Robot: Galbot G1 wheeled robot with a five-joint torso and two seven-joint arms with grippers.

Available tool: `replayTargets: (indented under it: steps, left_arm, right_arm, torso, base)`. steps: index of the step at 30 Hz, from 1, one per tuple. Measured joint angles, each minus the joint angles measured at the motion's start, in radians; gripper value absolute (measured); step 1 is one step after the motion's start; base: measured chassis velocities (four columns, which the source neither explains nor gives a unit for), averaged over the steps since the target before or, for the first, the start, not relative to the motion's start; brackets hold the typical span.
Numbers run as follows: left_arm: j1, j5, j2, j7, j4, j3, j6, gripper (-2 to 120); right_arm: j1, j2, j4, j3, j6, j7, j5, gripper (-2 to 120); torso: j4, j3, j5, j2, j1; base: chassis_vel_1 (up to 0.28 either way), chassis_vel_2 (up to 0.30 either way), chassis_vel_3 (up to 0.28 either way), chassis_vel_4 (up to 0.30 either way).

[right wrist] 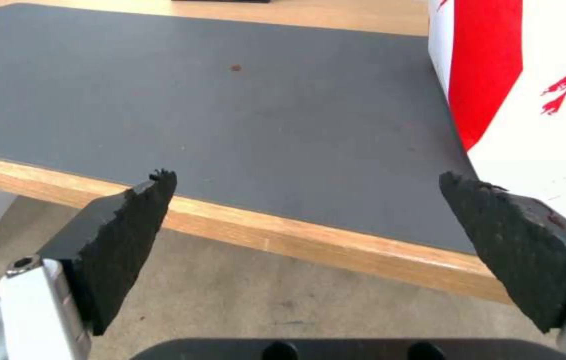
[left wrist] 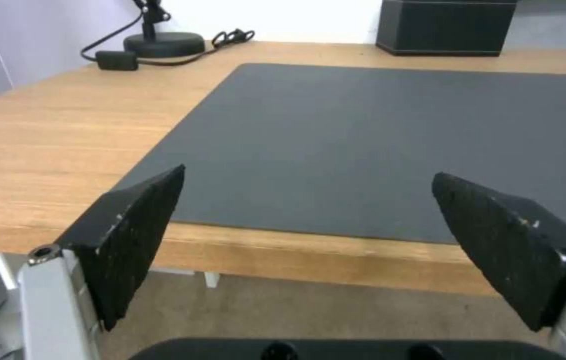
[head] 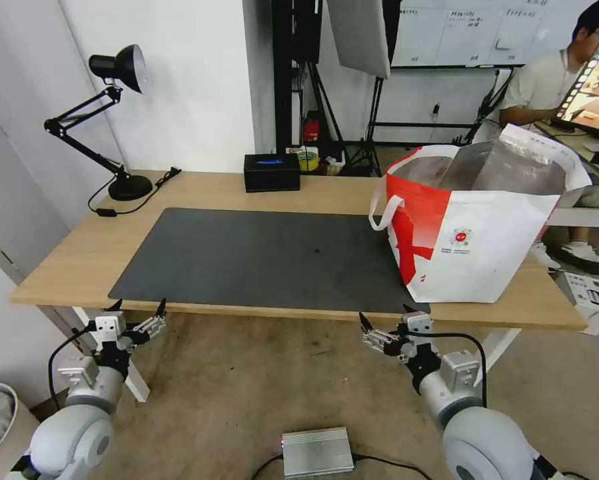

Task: Pick up the trash from the table and place it into the takeout bag.

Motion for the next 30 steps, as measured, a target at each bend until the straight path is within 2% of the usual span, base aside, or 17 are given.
replayTargets:
  steps: [30]
  left_arm:
    - [-0.001,-0.003,0.002,-0.003,-0.002,0.0,0.003,100]
  right_arm:
    - [0.0,0.0,0.0,0.0,0.0,0.0,0.0,100]
  torso:
    - [0.0,0.0,0.0,0.0,0.0]
  base:
    - [0.0,0.0,0.0,0.0]
